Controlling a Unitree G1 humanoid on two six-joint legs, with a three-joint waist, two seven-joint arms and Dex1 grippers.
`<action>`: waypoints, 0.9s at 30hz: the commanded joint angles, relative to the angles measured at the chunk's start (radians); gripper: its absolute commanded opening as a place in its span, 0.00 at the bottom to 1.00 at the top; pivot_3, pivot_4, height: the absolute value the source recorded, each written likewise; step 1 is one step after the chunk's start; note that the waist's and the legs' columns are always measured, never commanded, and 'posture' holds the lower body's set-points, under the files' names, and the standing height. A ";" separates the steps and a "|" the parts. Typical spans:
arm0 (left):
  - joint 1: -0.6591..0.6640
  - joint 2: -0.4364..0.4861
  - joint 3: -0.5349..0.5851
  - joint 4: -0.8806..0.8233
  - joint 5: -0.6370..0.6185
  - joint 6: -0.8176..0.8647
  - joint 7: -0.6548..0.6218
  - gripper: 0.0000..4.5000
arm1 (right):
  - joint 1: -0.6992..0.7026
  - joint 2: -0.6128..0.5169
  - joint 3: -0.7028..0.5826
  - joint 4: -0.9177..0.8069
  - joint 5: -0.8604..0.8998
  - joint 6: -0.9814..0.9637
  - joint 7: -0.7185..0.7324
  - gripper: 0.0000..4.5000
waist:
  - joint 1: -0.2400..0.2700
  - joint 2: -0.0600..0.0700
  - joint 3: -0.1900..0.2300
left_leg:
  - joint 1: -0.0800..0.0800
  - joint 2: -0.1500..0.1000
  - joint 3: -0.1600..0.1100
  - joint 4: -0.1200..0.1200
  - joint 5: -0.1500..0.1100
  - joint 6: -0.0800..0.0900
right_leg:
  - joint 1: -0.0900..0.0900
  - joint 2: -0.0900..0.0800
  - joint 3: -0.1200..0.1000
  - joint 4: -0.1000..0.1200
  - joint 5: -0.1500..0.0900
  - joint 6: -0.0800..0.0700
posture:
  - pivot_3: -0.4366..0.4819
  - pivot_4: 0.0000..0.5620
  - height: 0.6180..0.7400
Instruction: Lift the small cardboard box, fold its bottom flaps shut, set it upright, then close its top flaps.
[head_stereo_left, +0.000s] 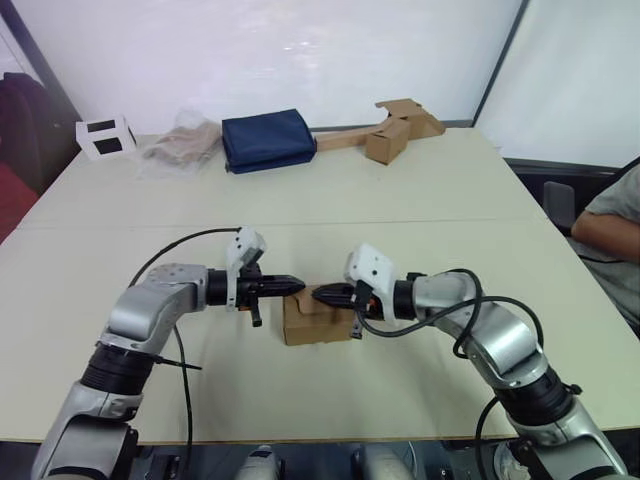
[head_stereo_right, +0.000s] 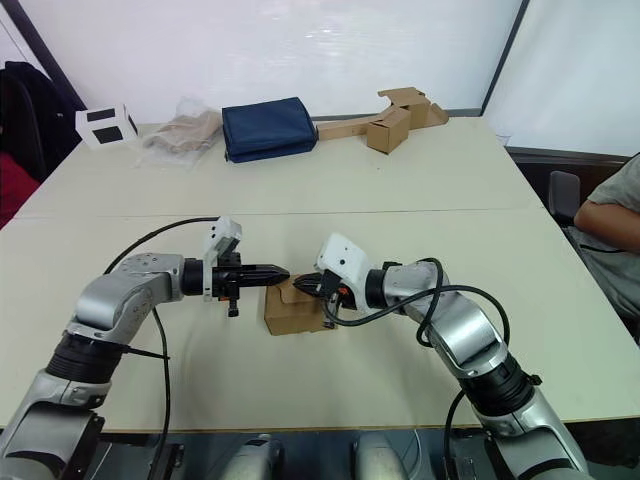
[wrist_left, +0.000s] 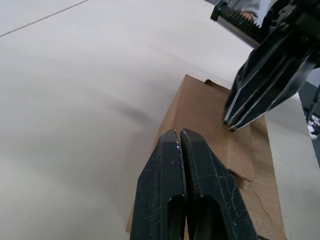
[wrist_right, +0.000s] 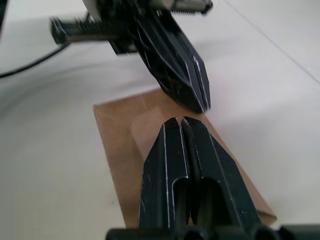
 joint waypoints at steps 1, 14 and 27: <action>-0.021 -0.017 0.037 -0.011 -0.031 0.020 0.014 0.01 | 0.017 -0.040 -0.031 -0.077 0.047 0.018 0.036 0.00 | 0.000 0.000 0.000 | 0.000 0.000 0.000 0.000 0.000 0.000 | 0.000 0.000 0.000 0.000 0.000 0.000 | 0.48 0.27 1.00; -0.016 -0.014 0.040 -0.018 -0.033 0.030 0.010 0.01 | 0.034 -0.038 0.040 -0.038 -0.004 -0.028 0.018 0.00 | -0.001 0.000 0.000 | 0.000 0.000 0.000 0.000 0.000 0.000 | 0.000 0.000 0.000 0.000 0.000 0.000 | 0.48 0.27 1.00; -0.003 -0.015 0.033 -0.016 -0.027 0.018 0.005 0.01 | 0.043 -0.038 0.066 0.030 -0.086 -0.095 -0.001 0.00 | -0.001 0.000 0.000 | 0.000 0.000 0.000 0.000 0.000 0.000 | 0.000 0.000 0.000 0.000 0.000 0.000 | 0.48 0.27 1.00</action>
